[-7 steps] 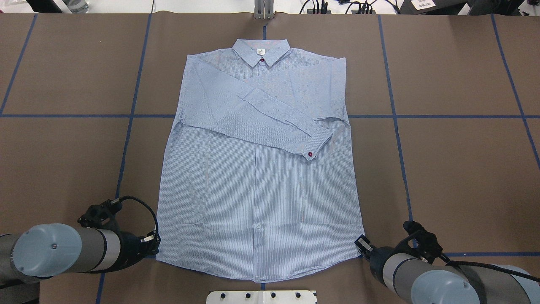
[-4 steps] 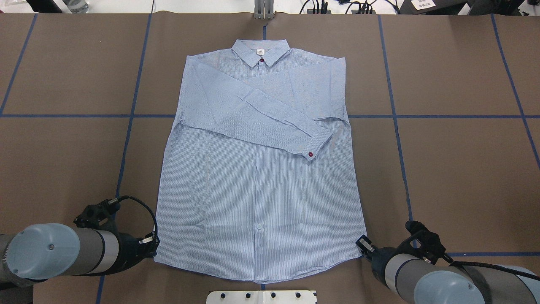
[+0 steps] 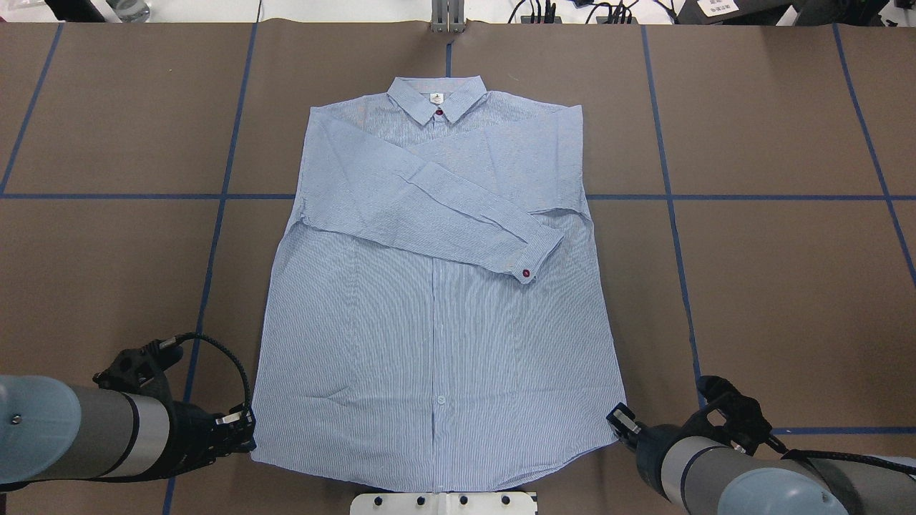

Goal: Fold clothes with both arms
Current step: 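Lift the hem with both grippers and fold it toward the collar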

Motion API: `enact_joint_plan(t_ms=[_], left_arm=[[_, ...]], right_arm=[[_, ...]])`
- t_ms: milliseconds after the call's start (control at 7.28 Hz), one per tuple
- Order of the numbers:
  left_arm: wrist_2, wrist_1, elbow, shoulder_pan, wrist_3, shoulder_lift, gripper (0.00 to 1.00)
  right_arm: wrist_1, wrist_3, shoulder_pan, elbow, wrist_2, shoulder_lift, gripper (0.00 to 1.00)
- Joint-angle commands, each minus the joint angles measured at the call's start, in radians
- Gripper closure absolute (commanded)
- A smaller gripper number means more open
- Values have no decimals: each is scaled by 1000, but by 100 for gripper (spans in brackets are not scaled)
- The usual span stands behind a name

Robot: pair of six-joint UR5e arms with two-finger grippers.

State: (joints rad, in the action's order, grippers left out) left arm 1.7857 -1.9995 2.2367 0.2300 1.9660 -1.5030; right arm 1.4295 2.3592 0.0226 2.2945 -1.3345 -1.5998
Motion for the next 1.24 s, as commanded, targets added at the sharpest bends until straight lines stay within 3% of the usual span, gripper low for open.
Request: enact_joint_plan(t_ms=[0,412,825,1100], left_arm=[[21,1,24,49,-1,-26,100],[23,1,-1,181,-18,-135,100],[111,1,-8,342,-63,-140,100],[118,2,-32,399,-133,-134,100]], right_arm=[[42,0,55,25,3,8,100],[57,-17,138,10,-8,84,100],[158,-58,282,10,-150,173,100],[161,-86,359,8,-182,176,100]])
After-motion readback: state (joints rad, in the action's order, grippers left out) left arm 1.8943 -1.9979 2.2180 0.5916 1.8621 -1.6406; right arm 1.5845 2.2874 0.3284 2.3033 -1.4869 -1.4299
